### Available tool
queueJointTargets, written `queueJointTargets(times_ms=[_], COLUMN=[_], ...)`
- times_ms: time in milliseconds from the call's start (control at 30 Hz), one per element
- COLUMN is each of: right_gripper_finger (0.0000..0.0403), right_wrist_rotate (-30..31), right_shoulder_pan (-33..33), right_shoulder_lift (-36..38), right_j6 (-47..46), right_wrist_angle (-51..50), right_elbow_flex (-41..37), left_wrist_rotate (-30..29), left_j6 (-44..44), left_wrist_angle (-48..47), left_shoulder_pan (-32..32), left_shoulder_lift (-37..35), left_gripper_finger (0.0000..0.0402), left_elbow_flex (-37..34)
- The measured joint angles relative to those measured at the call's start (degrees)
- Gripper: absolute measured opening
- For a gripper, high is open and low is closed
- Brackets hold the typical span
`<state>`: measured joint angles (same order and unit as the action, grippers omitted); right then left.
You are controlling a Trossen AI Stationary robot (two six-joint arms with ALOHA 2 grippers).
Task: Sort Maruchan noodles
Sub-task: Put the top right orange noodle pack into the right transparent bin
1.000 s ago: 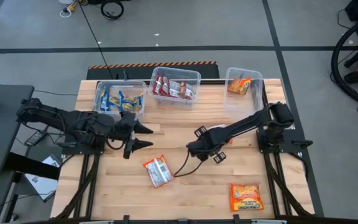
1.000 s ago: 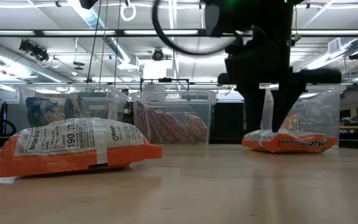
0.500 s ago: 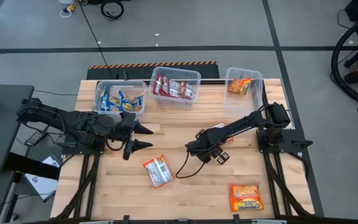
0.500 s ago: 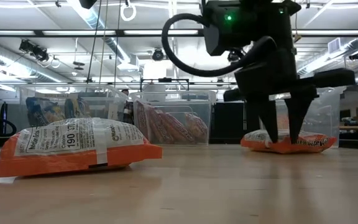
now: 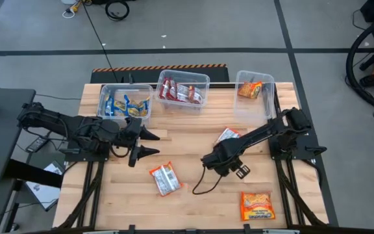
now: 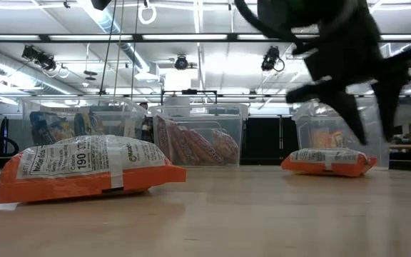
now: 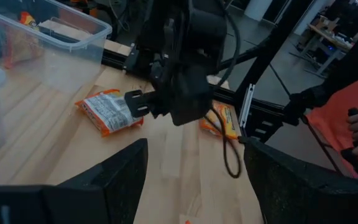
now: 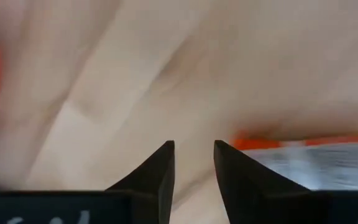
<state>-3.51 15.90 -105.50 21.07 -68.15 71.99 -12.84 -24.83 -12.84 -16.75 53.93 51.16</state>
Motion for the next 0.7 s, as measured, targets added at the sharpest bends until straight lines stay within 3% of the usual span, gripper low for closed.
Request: queueJointTargets(times_ms=[200,433,600,700], right_gripper_finger=[0.0149,0.0196,0.0202,0.0198], right_wrist_rotate=[13.44,14.05,15.19,15.88], right_shoulder_pan=[-1.97,-6.48,-6.03,-5.93], right_shoulder_lift=[4.15,3.46,3.39,3.39], right_j6=[-3.09,-7.06,8.32,13.03], right_wrist_angle=[4.87,4.41,5.02,6.45], right_elbow_flex=[0.02,0.02,-2.52,-4.29], left_wrist_rotate=[-1.42,-3.81,-4.52,-4.52], left_j6=[0.03,0.0,-0.01,-0.04], left_wrist_angle=[0.0,0.03,0.05,0.1], left_shoulder_pan=[0.02,0.02,0.02,0.02], left_shoulder_lift=[0.0,0.02,0.02,0.04], left_gripper_finger=[0.027,0.027,0.027,0.027], left_elbow_flex=[0.0,0.0,0.0,0.0])
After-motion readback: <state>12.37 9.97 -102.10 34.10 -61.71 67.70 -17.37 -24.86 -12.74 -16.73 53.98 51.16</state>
